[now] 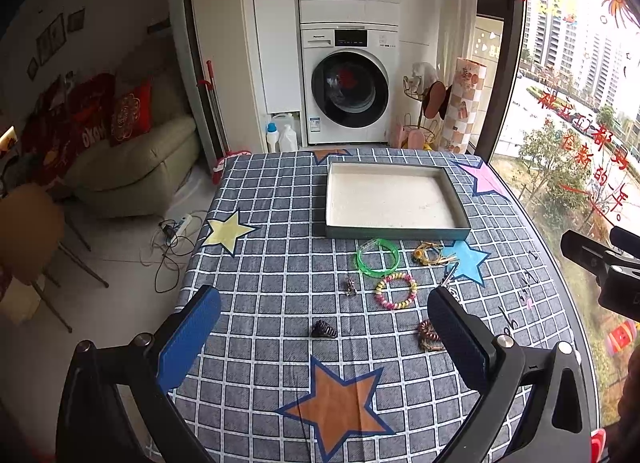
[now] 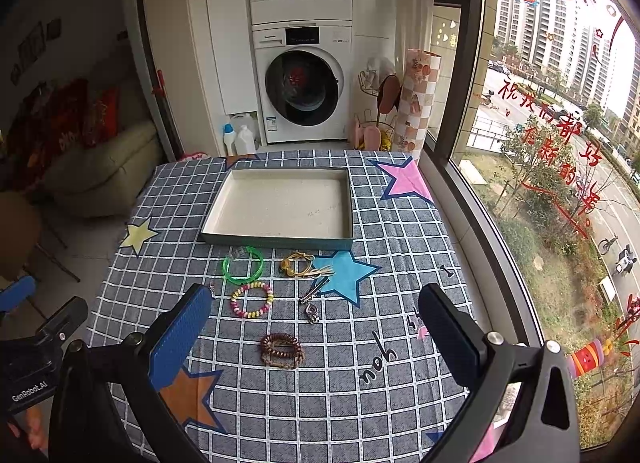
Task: Organize jewelry
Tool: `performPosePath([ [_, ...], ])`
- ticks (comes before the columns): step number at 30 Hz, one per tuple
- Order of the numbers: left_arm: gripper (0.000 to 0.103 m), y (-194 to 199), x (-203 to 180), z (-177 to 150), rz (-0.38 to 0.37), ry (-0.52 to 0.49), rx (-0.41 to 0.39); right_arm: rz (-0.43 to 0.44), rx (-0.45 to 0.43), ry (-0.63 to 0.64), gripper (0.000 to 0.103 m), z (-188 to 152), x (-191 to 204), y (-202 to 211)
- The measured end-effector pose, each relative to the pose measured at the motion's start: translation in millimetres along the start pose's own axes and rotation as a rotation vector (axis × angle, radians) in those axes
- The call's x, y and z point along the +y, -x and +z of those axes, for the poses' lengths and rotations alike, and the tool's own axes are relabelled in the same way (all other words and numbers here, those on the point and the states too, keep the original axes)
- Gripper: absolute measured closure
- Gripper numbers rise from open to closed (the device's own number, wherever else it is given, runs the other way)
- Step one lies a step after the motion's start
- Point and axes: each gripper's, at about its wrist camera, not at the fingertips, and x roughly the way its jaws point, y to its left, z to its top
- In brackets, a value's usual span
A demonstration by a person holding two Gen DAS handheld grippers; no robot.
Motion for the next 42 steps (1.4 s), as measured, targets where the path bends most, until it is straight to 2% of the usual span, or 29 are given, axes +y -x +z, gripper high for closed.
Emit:
performPosePath([
  [42,0.000,-2.9,-5.3,-4.4,-0.003,-0.016,0.002,0.000,0.007,-0.003,0.000,-1.1,-1.1,-0.9],
])
